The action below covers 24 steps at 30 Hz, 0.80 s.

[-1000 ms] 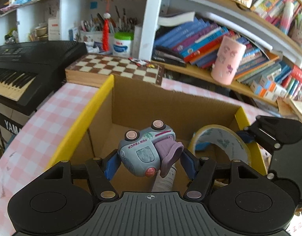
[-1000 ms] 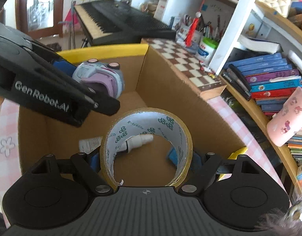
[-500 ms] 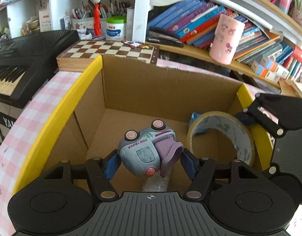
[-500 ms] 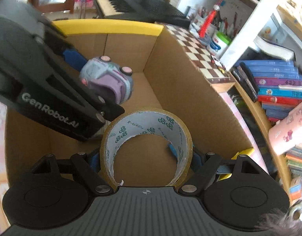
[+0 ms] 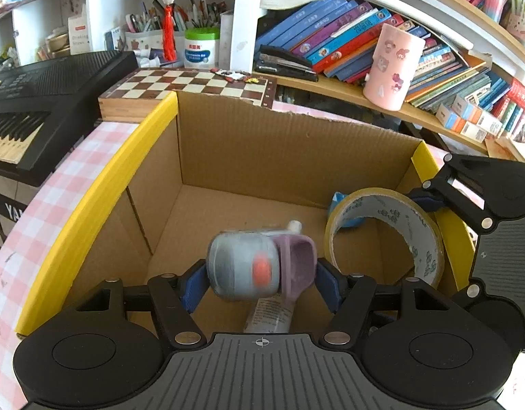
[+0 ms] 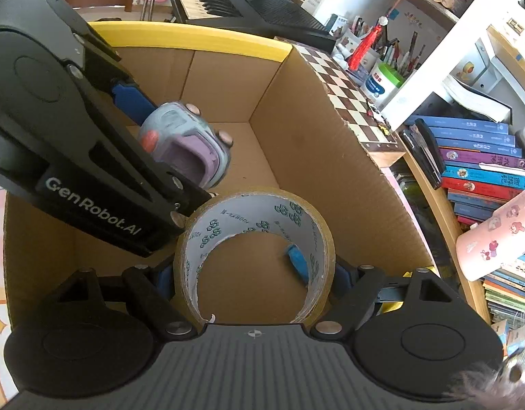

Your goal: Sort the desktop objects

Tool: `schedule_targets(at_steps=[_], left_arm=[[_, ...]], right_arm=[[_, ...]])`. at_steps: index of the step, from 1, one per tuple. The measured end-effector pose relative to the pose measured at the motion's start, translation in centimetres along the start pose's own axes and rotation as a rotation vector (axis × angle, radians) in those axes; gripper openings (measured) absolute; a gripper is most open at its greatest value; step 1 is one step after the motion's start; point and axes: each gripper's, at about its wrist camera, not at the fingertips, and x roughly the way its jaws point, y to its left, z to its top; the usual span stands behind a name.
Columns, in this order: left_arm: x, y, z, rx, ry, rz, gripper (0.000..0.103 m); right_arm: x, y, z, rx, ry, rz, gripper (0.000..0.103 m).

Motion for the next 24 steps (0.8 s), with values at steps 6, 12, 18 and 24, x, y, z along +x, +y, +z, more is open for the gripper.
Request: schedule_targets(at_steps=[6,12,18,24], left_arm=[[-1.7,0.0,0.3,0.020,-0.064,-0.015,0.077],[-4.2,0.6,0.0,-0.013,-0.133,-0.012,0.078],[-7.1,0.8,-0.3,-0.018,-0.212,-0.020,0.078],[-9.4,1.1,-0.9,-0.026,-0.259,-0.035,0.079]], right_arm=[[-0.3,-0.3,-0.1,0.046,-0.011,0.005,0.082],[-1.8,0.3,-0.3,0.041,-0.070,-0.072,0.083],[-4.4,-0.5,-0.1,0.123,-0.136,-0.122,0.083],[-6.9,-0.1,-0.4,0.181,-0.184,-0.199,0.083]])
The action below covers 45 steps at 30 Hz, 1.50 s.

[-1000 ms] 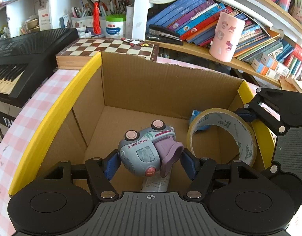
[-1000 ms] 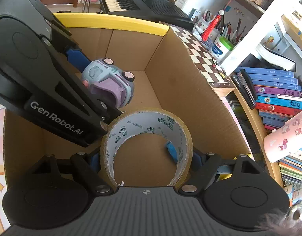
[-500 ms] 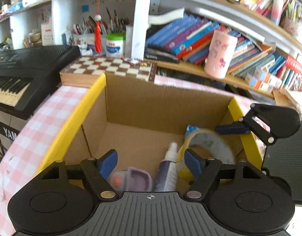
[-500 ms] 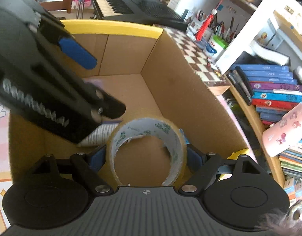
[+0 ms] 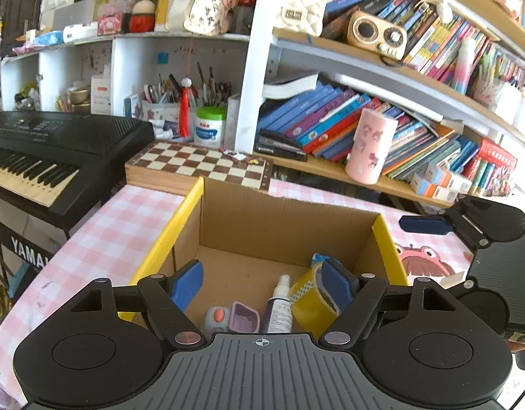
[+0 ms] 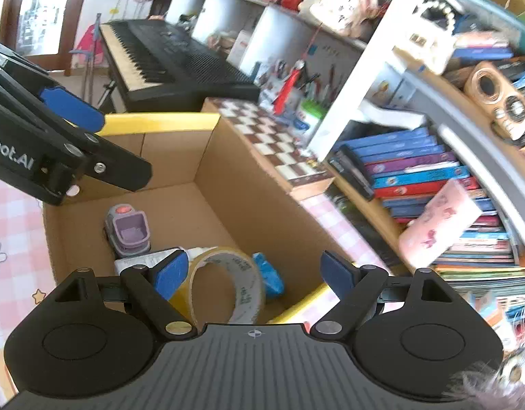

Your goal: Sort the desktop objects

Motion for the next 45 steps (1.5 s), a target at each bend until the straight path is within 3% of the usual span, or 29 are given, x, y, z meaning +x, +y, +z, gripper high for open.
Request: schedule_targets(at_steps=[15,25,45], left_arm=[[-5.3,-0.4,-2.6,-0.008,-0.082,-0.036,0.083],[-9.7,0.8,-5.2,-0.029,-0.133,-0.016,0.088],[-18.9,4.7,-13.1,-0.014,-0.130,0.036,0.089]], right_arm=[[-8.6,1.4,-1.7,0.171,-0.123,-0.203,0.084],[-12.7,3.9,-3.8,0.316,-0.143,-0.254,0.084],[-20.3,15.9,-6.9,0.539,-0.120,-0.319,0.085]])
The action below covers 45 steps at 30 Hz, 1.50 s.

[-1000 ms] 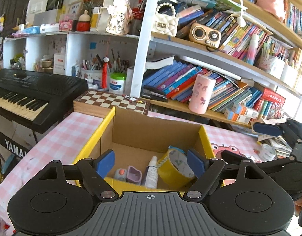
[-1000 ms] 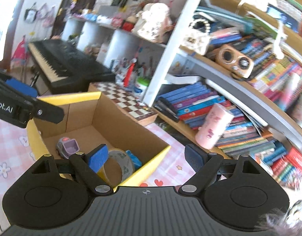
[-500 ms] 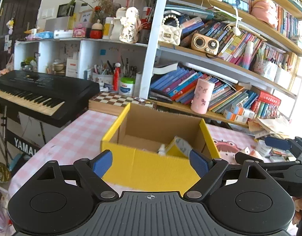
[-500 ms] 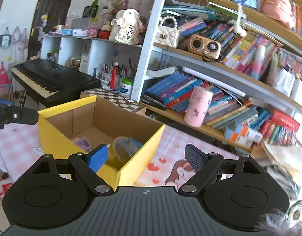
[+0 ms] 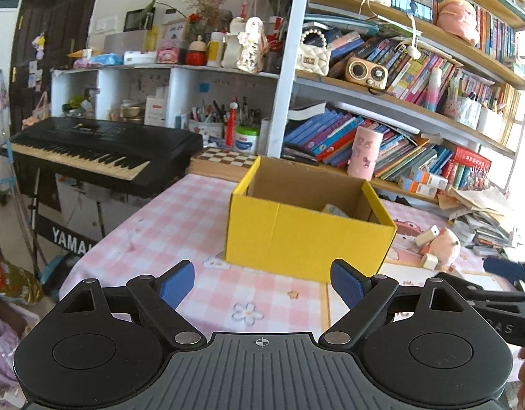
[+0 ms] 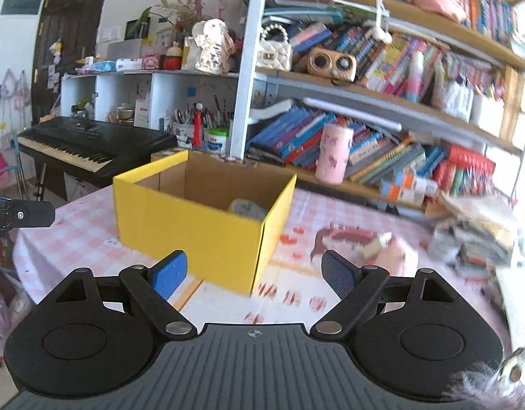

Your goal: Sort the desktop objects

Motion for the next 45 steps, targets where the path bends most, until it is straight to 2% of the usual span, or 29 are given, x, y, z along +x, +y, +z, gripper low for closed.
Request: schedule_targets(at_steps=[4,7,14,24,36,45], left_arm=[[-0.9,-0.1,-1.1,0.030,0.011,0.015,0.093],[-1.6,-0.5,-1.8,0.073,0.007,0.027,0.095],[-2.5,-1.4,-3.0,0.101,0.032,-0.011,0.095],[-2.7,-3.6,-4.6,0.208,0.099,-0.099,0.096],[-1.4,-4.9,-5.3,0.199,0.163,-0.178,0.097],[-0.2,-6.7,-5.2,0.221,0.188,-0.220,0.097]], right_arm=[[-1.9,0.6,-1.6,0.074,0.028,0.020,0.085],[-2.9,1.5,-2.5,0.071,0.043,0.020,0.085],[-4.2,2.6,-4.2,0.056,0.097,0.008,0.085],[-4.8,3.0,-5.4,0.067,0.152,-0.026,0.086],[-5.8,1.3,-6.2,0.098,0.193,-0.124,0.089],[-5.7,-0.1,-6.7,0.106,0.219,-0.162,0.090]])
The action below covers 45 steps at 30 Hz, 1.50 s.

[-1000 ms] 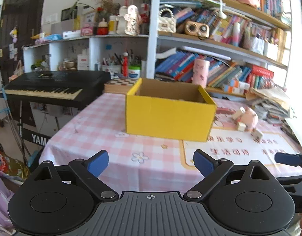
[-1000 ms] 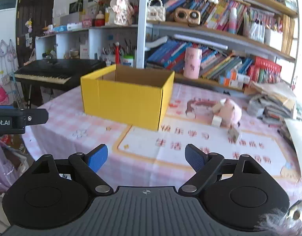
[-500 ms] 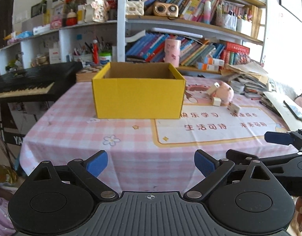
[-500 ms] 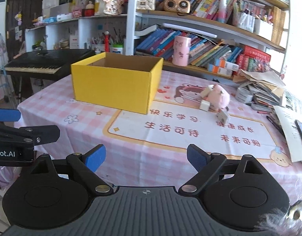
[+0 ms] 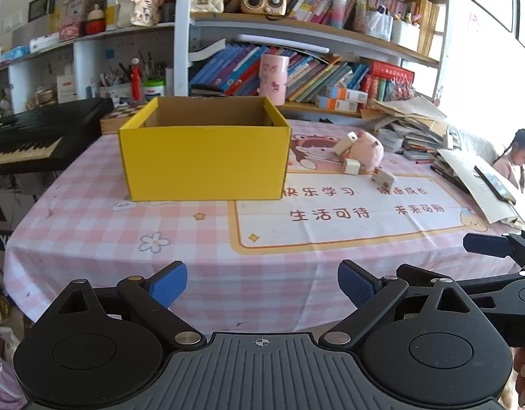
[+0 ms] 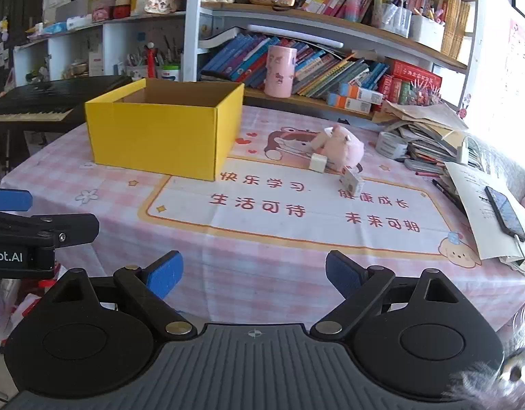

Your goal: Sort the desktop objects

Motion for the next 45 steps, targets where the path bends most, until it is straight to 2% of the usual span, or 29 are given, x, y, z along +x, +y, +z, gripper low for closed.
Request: schedule_targets(at_steps=[28,38,45], left_arm=[[8.8,-7.8,3.8,0.082,0.082,-0.113,0.097],[12.6,-10.0,6.7,0.054,0.060,-0.097,0.097],[14.2,-11.2,8.5,0.021,0.036,-0.048,0.097]], right_arm=[[5.3,-9.4,1.3,0.081,0.105,-0.084,0.090],[8.1,-13.8,3.1,0.103,0.099,-0.104,0.090],[10.3,-15.9,4.9,0.063,0.077,-0.065,0.090]])
